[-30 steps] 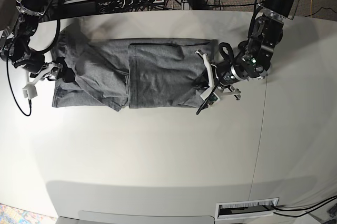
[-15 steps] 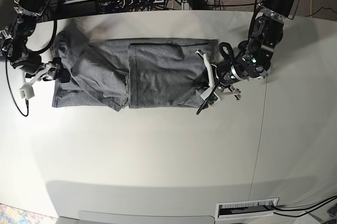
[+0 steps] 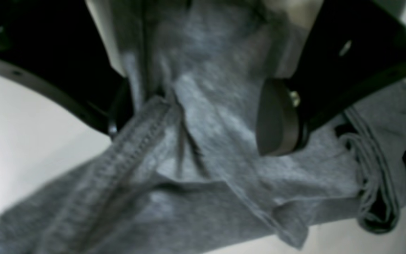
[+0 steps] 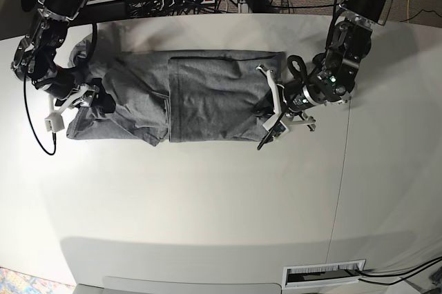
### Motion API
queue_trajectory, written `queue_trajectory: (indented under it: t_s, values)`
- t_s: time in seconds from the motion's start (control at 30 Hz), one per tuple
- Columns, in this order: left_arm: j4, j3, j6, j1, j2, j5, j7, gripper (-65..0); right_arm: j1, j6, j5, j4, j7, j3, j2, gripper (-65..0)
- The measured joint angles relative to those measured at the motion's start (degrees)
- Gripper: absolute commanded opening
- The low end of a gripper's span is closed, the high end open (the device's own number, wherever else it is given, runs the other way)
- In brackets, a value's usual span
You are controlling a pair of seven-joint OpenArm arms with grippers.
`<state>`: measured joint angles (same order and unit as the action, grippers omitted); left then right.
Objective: Fold the T-shirt properly
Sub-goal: 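Fold the shirt end with the right gripper over toward the left gripper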
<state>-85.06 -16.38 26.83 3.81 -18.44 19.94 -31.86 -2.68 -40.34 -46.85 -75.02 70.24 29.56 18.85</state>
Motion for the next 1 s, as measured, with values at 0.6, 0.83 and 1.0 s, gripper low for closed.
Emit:
queue_trajectory:
  t_s: [0.6, 0.83, 1.0]
  values:
    - [0.3, 0.1, 0.9, -0.2, 0.0, 5.3, -0.9, -65.0, -0.5, 0.4, -17.8, -0.8, 10.9, -1.1, 5.8, -65.0]
    - [0.5, 0.2, 2.6, -1.0, 4.4, 4.6, -2.2, -65.0, -0.6, 0.5, -23.3, -13.7, 11.3, -1.1, 5.6, -65.0]
    - [0.6, 0.0, 2.8, -1.4, 8.8, 0.8, -2.6, -65.0, -0.8, 0.4, -27.3, -17.7, 10.9, -2.6, 2.8, -65.0]
